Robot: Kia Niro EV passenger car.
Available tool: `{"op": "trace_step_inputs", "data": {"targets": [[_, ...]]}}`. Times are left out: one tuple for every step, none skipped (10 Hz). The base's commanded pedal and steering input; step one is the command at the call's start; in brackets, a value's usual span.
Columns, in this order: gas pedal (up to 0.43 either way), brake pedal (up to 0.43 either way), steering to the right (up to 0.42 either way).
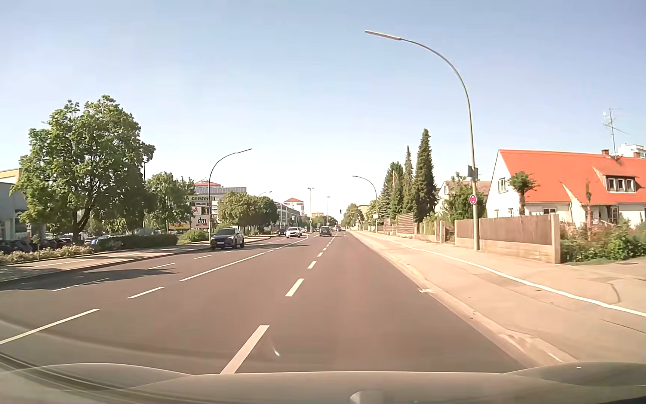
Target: Follow the waypoints while adhering to traffic rules and regulations
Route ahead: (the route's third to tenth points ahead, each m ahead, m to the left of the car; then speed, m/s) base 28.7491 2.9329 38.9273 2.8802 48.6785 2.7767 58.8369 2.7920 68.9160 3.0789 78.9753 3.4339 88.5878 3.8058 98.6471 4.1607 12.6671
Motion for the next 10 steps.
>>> {"op": "trace_step_inputs", "data": {"targets": [[0.059,0.0,-0.002],[0.059,0.0,-0.002],[0.067,0.0,-0.001],[0.067,0.0,-0.001],[0.067,0.0,-0.001],[0.067,0.0,-0.001],[0.079,0.0,0.0],[0.079,0.0,0.001],[0.079,0.0,0.001],[0.079,0.0,0.001]]}}
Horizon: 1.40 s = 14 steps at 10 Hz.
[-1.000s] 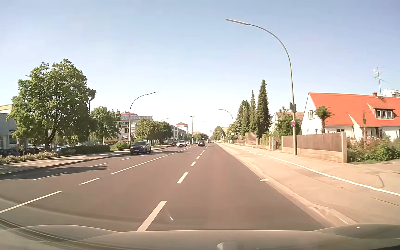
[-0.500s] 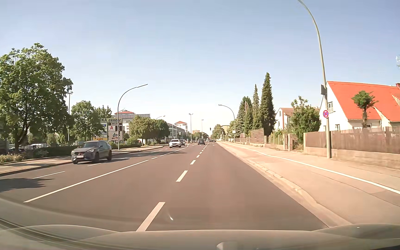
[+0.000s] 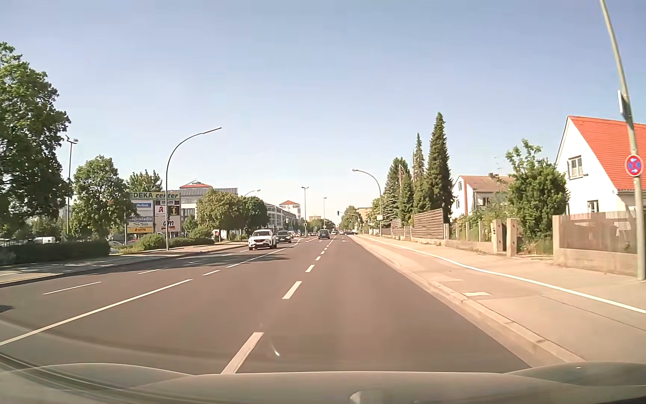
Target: Follow the waypoints while adhering to traffic rules and regulations
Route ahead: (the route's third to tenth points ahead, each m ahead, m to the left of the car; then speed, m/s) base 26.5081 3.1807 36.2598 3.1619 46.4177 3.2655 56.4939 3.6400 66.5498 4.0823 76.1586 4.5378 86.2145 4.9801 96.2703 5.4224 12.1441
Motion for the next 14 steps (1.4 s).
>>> {"op": "trace_step_inputs", "data": {"targets": [[0.079,0.0,0.001],[0.079,0.0,0.001],[0.079,0.0,0.001],[0.079,0.0,0.001],[0.079,0.0,0.0],[0.079,0.0,0.0],[0.079,0.0,0.0],[0.079,0.0,0.0],[0.079,0.0,0.0],[0.079,0.0,0.0],[0.079,0.0,0.0],[0.079,0.0,-0.001],[0.079,0.0,-0.001],[0.087,0.0,-0.003]]}}
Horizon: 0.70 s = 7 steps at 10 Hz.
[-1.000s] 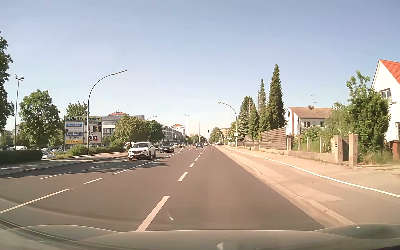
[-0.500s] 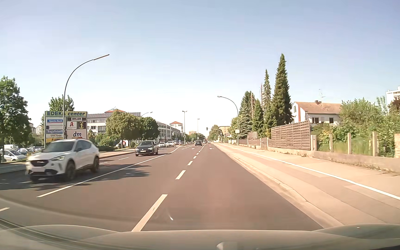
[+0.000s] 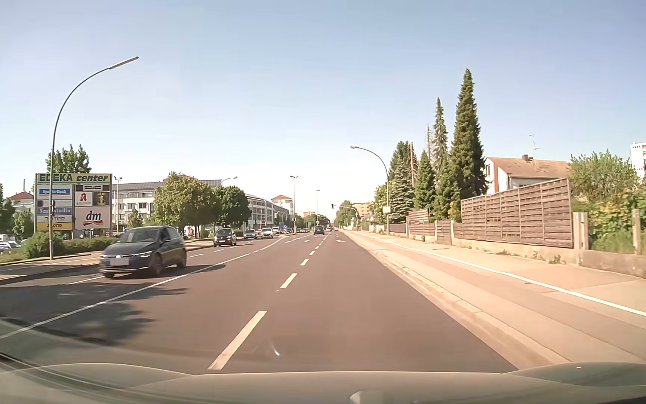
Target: Follow the waypoints while adhering to traffic rules and regulations
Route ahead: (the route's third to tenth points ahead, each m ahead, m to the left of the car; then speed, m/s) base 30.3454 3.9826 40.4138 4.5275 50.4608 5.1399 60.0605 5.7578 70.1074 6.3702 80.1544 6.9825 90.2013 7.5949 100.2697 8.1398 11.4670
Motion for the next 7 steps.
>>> {"op": "trace_step_inputs", "data": {"targets": [[0.087,0.0,-0.006],[0.098,0.0,-0.007],[0.098,0.0,-0.008],[0.098,0.0,-0.008],[0.098,0.0,-0.009],[0.098,0.0,-0.009],[0.098,0.0,-0.009]]}}
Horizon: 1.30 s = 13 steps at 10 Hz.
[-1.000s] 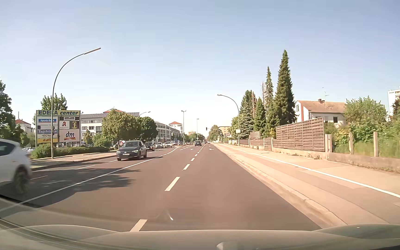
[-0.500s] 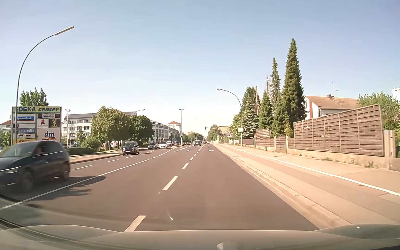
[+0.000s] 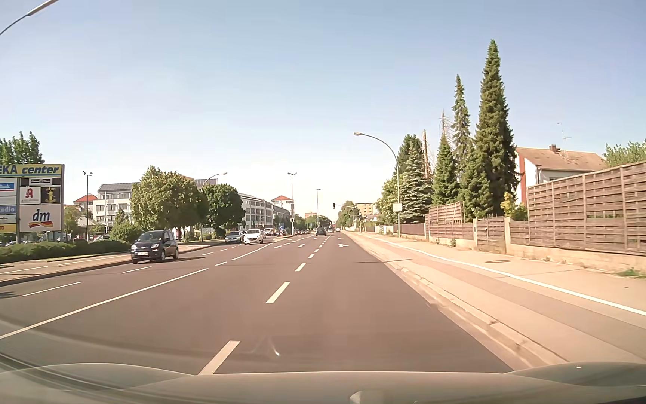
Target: Follow the waypoints while adhering to traffic rules and regulations
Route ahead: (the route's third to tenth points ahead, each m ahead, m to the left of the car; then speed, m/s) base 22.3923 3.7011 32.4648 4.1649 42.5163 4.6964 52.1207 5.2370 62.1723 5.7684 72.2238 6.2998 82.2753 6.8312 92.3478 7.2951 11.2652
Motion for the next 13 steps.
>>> {"op": "trace_step_inputs", "data": {"targets": [[0.098,0.0,-0.009],[0.098,0.0,-0.008],[0.098,0.0,-0.007],[0.098,0.0,-0.006],[0.098,0.0,-0.006],[0.098,0.0,-0.007],[0.098,0.0,-0.007],[0.098,0.0,-0.006],[0.098,0.0,-0.003],[0.098,0.0,-0.002],[0.098,0.0,-0.002],[0.098,0.0,-0.002],[0.11,0.0,-0.002]]}}
